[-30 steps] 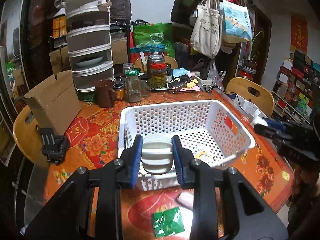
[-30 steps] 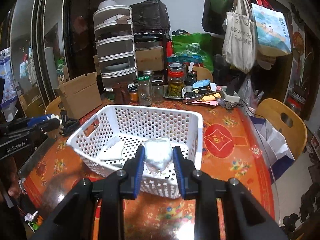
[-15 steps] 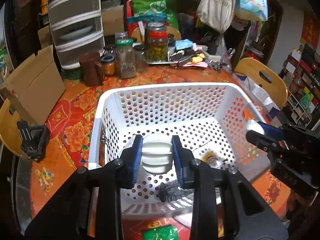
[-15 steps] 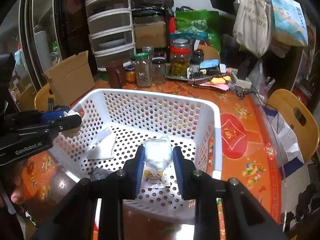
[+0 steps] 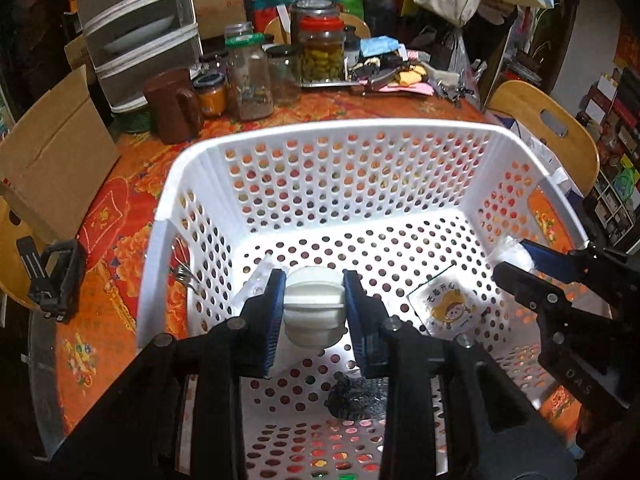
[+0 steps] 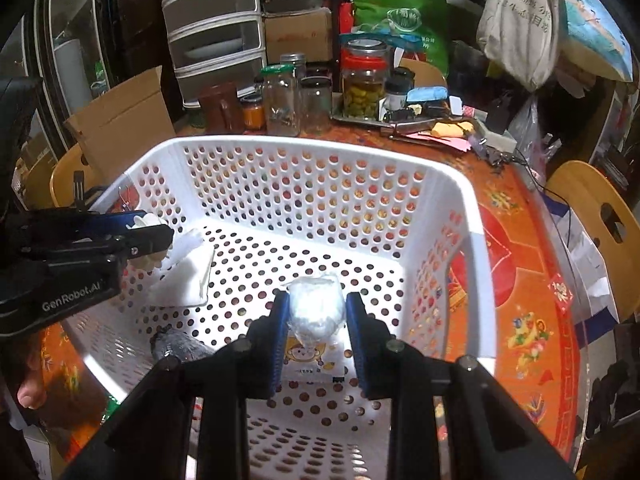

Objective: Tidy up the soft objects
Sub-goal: 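Lift both items over the white basket and lower them inside, then open both tools and withdraw them from the basket toward the table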

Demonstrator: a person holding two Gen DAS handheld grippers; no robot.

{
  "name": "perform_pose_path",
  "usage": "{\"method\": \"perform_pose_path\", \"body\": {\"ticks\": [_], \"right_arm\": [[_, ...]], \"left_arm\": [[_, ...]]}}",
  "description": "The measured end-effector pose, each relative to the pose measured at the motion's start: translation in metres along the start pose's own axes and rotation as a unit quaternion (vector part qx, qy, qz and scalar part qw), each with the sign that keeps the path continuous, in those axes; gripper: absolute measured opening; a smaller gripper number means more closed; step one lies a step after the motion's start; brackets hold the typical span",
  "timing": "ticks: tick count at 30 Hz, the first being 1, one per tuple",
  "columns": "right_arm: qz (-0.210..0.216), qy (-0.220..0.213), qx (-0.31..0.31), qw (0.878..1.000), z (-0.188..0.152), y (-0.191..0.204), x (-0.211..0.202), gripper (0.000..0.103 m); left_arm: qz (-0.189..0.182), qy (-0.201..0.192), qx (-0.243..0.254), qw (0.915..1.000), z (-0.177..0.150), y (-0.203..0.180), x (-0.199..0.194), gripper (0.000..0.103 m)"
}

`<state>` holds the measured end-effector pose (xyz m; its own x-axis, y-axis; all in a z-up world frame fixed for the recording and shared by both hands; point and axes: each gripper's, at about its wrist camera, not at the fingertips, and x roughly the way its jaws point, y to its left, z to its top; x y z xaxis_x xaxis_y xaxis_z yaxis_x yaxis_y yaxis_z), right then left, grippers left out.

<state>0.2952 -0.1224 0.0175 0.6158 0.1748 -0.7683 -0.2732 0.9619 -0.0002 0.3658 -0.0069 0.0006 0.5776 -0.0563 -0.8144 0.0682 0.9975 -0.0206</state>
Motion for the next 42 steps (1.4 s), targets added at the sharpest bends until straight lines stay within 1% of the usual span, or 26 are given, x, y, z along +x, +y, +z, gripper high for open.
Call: {"method": "perform_pose_path", "body": {"ticks": [9, 15, 16, 17, 18, 19, 22, 23, 24, 25, 26, 27, 28, 30, 31, 34, 35, 36, 42], "right_arm": [[-0.003, 0.014, -0.004, 1.000, 0.000, 0.004, 0.013, 0.027], [-0.006, 0.018, -0.005, 1.000, -0.002, 0.006, 0.018, 0.027], [-0.006, 0.019, -0.004, 1.000, -0.002, 0.006, 0.018, 0.027], [-0.006, 0.019, -0.005, 1.000, -0.002, 0.006, 0.017, 0.028], [-0.005, 0.018, -0.003, 1.000, -0.002, 0.005, 0.017, 0.028], [-0.004, 0.018, -0.002, 1.000, -0.002, 0.005, 0.017, 0.028], [0.005, 0.014, -0.001, 1.000, -0.003, 0.005, 0.016, 0.038], [0.007, 0.013, -0.001, 1.000, -0.003, 0.007, 0.016, 0.045], [0.008, 0.011, -0.002, 1.000, -0.003, 0.009, 0.015, 0.051], [0.009, 0.009, -0.003, 1.000, -0.004, 0.011, 0.015, 0.053], [0.010, 0.007, -0.001, 1.000, -0.004, 0.011, 0.013, 0.057], [0.012, 0.004, -0.001, 1.000, -0.005, 0.012, 0.011, 0.062], [0.015, 0.000, -0.001, 1.000, -0.005, 0.014, 0.009, 0.064], [0.020, -0.005, -0.002, 1.000, -0.006, 0.016, 0.004, 0.072], [0.023, -0.008, -0.005, 1.000, -0.007, 0.018, 0.001, 0.074], [0.029, -0.016, -0.009, 0.999, -0.009, 0.023, -0.007, 0.083], [0.024, -0.020, -0.011, 0.999, -0.009, 0.025, -0.010, 0.096], [0.015, -0.025, -0.012, 1.000, -0.010, 0.025, -0.013, 0.103], [0.008, -0.050, 0.010, 0.999, -0.015, 0.012, -0.032, 0.103]], "left_arm": [[-0.001, 0.019, 0.005, 0.9998, -0.002, -0.003, 0.016, 0.027], [-0.006, 0.023, 0.003, 0.9997, -0.006, -0.001, 0.019, 0.028], [-0.006, 0.021, 0.003, 0.9998, -0.005, -0.001, 0.018, 0.031], [-0.007, 0.018, 0.002, 0.9998, -0.005, 0.000, 0.016, 0.038], [-0.007, 0.016, 0.001, 0.9998, -0.005, 0.000, 0.015, 0.047], [-0.009, 0.012, -0.001, 0.9999, -0.005, 0.001, 0.013, 0.050], [-0.021, 0.002, 0.002, 0.9998, -0.005, -0.001, 0.007, 0.058], [-0.023, -0.002, 0.005, 0.9997, -0.005, -0.002, 0.004, 0.061], [-0.023, -0.005, 0.007, 0.9997, -0.006, -0.003, 0.002, 0.068], [-0.019, -0.010, 0.011, 0.9997, -0.006, -0.005, -0.001, 0.072], [-0.014, -0.018, 0.013, 0.9997, -0.006, -0.006, -0.006, 0.081], [-0.012, -0.024, 0.014, 0.9995, -0.006, -0.006, -0.009, 0.084], [-0.011, -0.033, 0.014, 0.9993, -0.007, -0.006, -0.015, 0.085], [-0.018, -0.041, 0.013, 0.9989, -0.007, -0.005, -0.023, 0.087], [-0.020, -0.044, 0.014, 0.9987, -0.007, -0.005, -0.027, 0.087], [-0.013, -0.060, 0.020, 0.9979, -0.010, -0.005, -0.041, 0.092], [-0.011, -0.065, 0.020, 0.9977, -0.011, -0.004, -0.045, 0.093], [-0.010, -0.068, 0.020, 0.9975, -0.012, -0.004, -0.048, 0.094], [-0.019, -0.090, 0.015, 0.9957, -0.020, -0.001, -0.074, 0.097]]}}
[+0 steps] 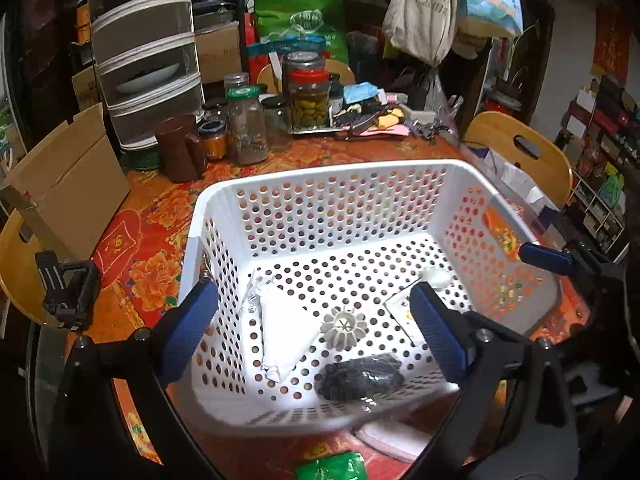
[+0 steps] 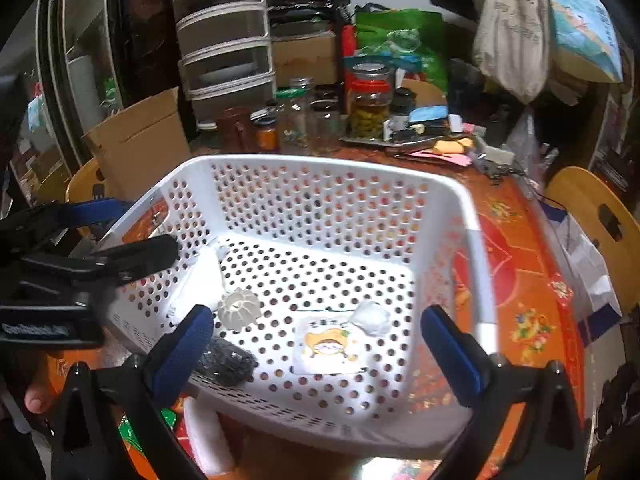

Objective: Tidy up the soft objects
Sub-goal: 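Open both tools and withdraw them from the basket toward the table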

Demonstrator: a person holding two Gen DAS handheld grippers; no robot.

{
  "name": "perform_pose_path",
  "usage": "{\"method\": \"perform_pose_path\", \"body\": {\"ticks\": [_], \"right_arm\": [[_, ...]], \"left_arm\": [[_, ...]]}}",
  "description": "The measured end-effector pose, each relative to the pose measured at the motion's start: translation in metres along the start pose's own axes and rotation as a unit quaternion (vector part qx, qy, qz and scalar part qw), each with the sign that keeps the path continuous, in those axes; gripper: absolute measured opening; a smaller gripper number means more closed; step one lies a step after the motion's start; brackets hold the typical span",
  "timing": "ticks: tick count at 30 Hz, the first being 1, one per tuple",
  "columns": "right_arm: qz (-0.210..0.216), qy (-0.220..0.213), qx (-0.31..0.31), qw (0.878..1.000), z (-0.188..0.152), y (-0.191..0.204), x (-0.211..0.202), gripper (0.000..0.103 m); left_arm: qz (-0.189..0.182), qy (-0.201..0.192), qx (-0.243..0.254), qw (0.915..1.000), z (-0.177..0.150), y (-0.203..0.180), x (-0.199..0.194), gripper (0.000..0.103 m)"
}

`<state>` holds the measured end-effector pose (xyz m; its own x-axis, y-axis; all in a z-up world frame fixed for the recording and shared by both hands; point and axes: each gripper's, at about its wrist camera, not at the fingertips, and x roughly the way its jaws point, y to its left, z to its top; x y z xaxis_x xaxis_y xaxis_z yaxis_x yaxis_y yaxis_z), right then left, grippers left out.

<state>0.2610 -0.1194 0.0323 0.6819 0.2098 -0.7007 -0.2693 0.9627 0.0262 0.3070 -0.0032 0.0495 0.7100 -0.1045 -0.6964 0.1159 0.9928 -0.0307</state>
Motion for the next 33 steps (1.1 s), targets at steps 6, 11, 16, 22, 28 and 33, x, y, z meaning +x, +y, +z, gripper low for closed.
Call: {"method": "perform_pose_path", "body": {"ticks": [6, 11, 16, 22, 28, 33], "right_arm": [[0.003, -0.012, 0.011, 1.000, -0.010, -0.014, -0.017, 0.103], [-0.010, -0.025, 0.004, 1.000, -0.015, -0.009, -0.031, 0.103], [-0.007, -0.037, 0.006, 0.999, -0.021, -0.007, -0.047, 0.103], [-0.013, -0.050, 0.003, 0.999, -0.038, -0.005, -0.067, 0.103], [-0.013, -0.051, 0.015, 0.999, -0.070, -0.007, -0.074, 0.103], [-0.001, -0.038, 0.041, 0.998, -0.107, -0.012, -0.064, 0.103]], "left_arm": [[-0.006, -0.023, -0.007, 0.9997, -0.007, 0.000, -0.028, 0.099], [-0.003, -0.034, -0.018, 0.9992, -0.013, 0.004, -0.047, 0.100], [-0.005, -0.040, -0.021, 0.9990, -0.025, 0.008, -0.066, 0.100], [-0.008, -0.042, -0.021, 0.9989, -0.061, 0.009, -0.087, 0.102], [0.005, -0.024, -0.028, 0.9993, -0.119, 0.013, -0.082, 0.103], [0.006, 0.020, -0.036, 0.9991, -0.167, 0.013, -0.052, 0.102]]}}
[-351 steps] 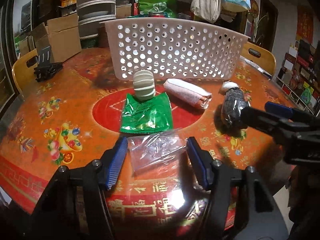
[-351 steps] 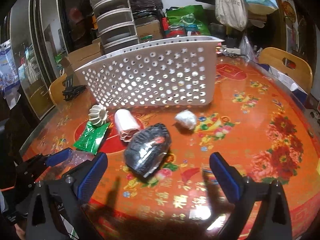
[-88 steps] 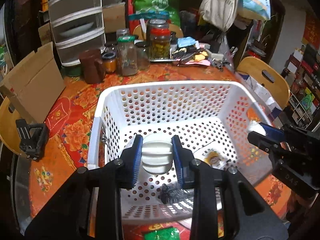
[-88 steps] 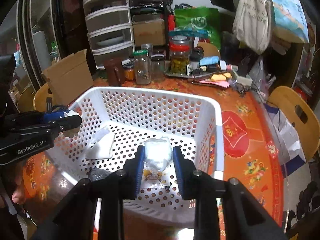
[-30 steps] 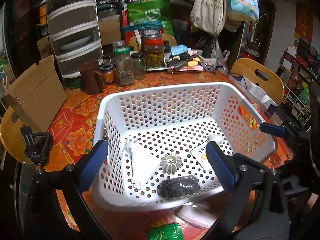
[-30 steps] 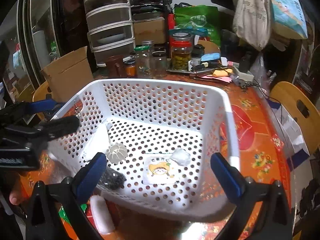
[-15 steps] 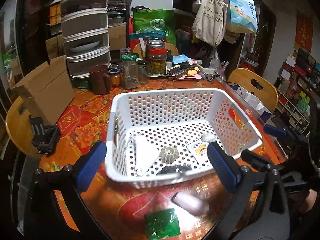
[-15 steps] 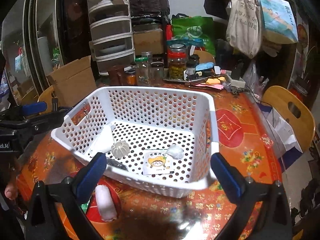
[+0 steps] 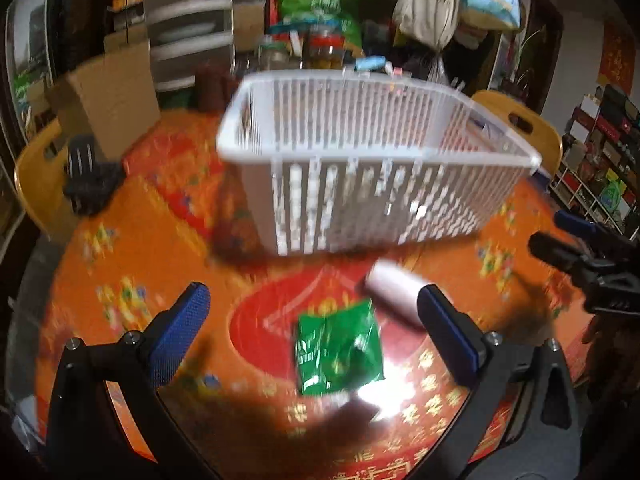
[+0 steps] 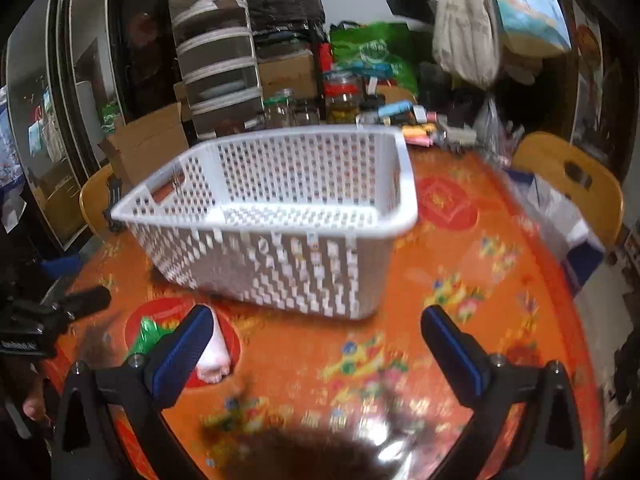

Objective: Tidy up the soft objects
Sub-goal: 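Open both tools and withdraw them from the basket toward the table, then grasp the green packet with the left tool while the right tool grasps the rolled pink towel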

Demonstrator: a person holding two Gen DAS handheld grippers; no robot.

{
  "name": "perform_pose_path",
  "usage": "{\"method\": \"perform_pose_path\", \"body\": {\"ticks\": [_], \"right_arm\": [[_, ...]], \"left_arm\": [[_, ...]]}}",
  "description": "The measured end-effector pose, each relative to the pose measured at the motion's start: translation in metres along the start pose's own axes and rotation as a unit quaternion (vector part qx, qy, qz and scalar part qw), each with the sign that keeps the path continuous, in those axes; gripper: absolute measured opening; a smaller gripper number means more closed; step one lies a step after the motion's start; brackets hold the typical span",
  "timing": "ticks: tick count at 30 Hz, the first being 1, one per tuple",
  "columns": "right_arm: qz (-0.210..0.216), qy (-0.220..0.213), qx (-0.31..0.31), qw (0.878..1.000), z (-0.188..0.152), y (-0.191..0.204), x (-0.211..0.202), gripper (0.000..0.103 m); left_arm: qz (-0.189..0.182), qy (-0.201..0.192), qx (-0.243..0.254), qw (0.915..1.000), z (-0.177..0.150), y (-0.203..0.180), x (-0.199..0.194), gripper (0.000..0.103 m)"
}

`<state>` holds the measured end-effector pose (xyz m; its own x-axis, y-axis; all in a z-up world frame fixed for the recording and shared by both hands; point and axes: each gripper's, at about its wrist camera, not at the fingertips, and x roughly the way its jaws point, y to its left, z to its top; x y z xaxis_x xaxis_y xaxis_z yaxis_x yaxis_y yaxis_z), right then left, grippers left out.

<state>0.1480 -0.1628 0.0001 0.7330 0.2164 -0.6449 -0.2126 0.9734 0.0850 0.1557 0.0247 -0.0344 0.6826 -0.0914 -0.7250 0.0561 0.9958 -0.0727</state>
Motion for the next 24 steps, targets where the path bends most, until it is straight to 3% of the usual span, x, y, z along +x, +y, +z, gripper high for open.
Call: {"method": "perform_pose_path", "body": {"ticks": [4, 13, 18, 21, 24], "right_arm": [[0.006, 0.010, 0.008, 1.000, -0.026, 0.000, 0.004, 0.103], [0.023, 0.019, 0.014, 0.999, -0.047, 0.006, 0.005, 0.103], [0.030, 0.022, 0.009, 0.999, -0.046, 0.013, 0.009, 0.103], [0.037, 0.031, 0.006, 0.999, -0.046, 0.020, 0.016, 0.103], [0.049, 0.042, 0.002, 0.998, -0.046, 0.030, 0.026, 0.103]], "left_arm": [[-0.006, 0.024, 0.000, 0.9997, -0.026, -0.003, 0.022, 0.102], [-0.002, 0.053, 0.008, 0.9986, -0.043, -0.014, 0.054, 0.099], [0.009, 0.047, 0.014, 0.9987, -0.044, -0.016, 0.058, 0.067], [0.007, 0.042, 0.019, 0.9989, -0.043, -0.015, 0.057, 0.057], [0.004, 0.042, 0.025, 0.9988, -0.040, -0.013, 0.054, 0.055]]}}
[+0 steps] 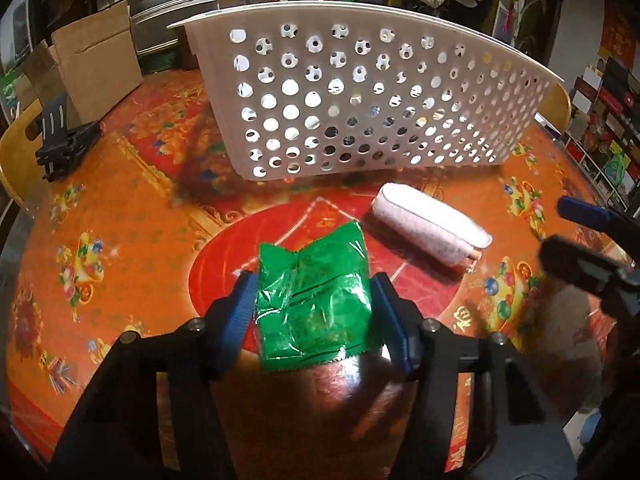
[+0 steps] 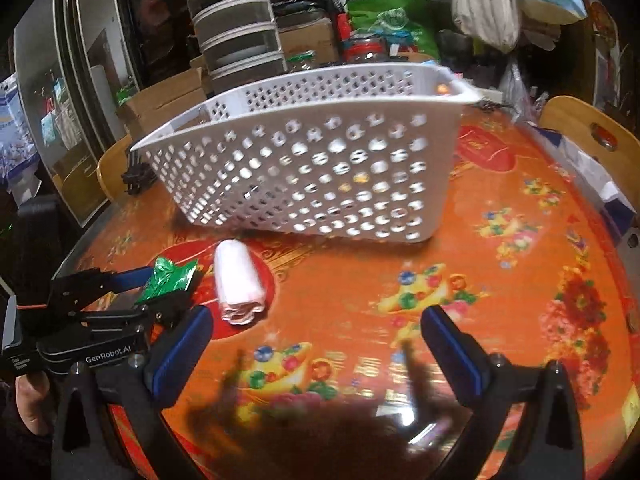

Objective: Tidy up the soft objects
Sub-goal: 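Grasp the green packet with the left tool while the right tool grasps the rolled pink towel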

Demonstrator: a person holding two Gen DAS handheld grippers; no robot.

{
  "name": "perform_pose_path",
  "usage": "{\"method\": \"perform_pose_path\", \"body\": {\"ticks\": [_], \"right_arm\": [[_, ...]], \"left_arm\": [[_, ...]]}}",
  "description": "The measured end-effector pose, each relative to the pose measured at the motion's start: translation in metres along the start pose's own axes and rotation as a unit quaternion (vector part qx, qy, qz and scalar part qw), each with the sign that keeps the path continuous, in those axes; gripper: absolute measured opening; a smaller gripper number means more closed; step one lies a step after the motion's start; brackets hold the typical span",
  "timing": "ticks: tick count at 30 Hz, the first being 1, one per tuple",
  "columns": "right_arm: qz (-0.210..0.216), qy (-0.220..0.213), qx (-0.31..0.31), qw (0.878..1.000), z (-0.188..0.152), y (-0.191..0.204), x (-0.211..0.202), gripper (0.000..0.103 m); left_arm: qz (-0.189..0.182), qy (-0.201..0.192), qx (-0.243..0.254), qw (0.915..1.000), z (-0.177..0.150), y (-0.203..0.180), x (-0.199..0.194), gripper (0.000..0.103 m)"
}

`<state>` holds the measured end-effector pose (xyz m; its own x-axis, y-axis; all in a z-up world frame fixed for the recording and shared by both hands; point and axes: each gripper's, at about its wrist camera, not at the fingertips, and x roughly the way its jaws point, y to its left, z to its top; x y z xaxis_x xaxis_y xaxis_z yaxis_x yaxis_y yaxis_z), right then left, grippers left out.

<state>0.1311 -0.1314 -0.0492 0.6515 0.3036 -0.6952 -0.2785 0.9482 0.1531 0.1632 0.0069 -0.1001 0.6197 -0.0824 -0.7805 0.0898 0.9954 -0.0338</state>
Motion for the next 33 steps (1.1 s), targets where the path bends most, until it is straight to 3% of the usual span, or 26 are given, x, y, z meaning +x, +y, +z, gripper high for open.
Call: {"method": "perform_pose_path", "body": {"ticks": [5, 7, 12, 16, 19, 21, 26, 33], "right_arm": [[0.030, 0.016, -0.015, 0.999, 0.002, 0.021, 0.020, 0.102], [0.038, 0.023, -0.025, 0.999, 0.004, 0.031, 0.027, 0.098], [0.049, 0.042, -0.042, 0.997, 0.009, 0.048, 0.046, 0.075], [0.052, 0.053, -0.049, 0.996, 0.013, 0.054, 0.056, 0.064], [0.054, 0.059, -0.056, 0.995, 0.015, 0.059, 0.062, 0.049], [0.043, 0.062, -0.065, 0.995, 0.016, 0.061, 0.064, 0.033], [0.046, 0.060, -0.062, 0.995, 0.013, 0.054, 0.058, 0.030], [0.036, 0.018, -0.050, 0.998, 0.005, 0.039, 0.026, 0.030]], "left_arm": [[0.006, -0.006, 0.014, 0.9999, 0.001, 0.002, -0.003, 0.048], [0.004, -0.009, 0.014, 0.9998, 0.001, 0.004, -0.005, 0.047], [0.000, -0.012, 0.008, 0.9999, -0.001, 0.012, -0.007, 0.045], [-0.005, -0.016, 0.004, 0.9999, -0.003, 0.015, -0.008, 0.045], [-0.009, -0.019, 0.002, 0.9998, -0.004, 0.016, -0.008, 0.045], [-0.014, -0.022, 0.000, 0.9997, -0.004, 0.017, -0.009, 0.044], [-0.021, -0.034, -0.003, 0.9992, -0.007, 0.016, -0.012, 0.041], [-0.014, -0.059, -0.002, 0.9982, -0.009, 0.014, -0.022, 0.041]]}}
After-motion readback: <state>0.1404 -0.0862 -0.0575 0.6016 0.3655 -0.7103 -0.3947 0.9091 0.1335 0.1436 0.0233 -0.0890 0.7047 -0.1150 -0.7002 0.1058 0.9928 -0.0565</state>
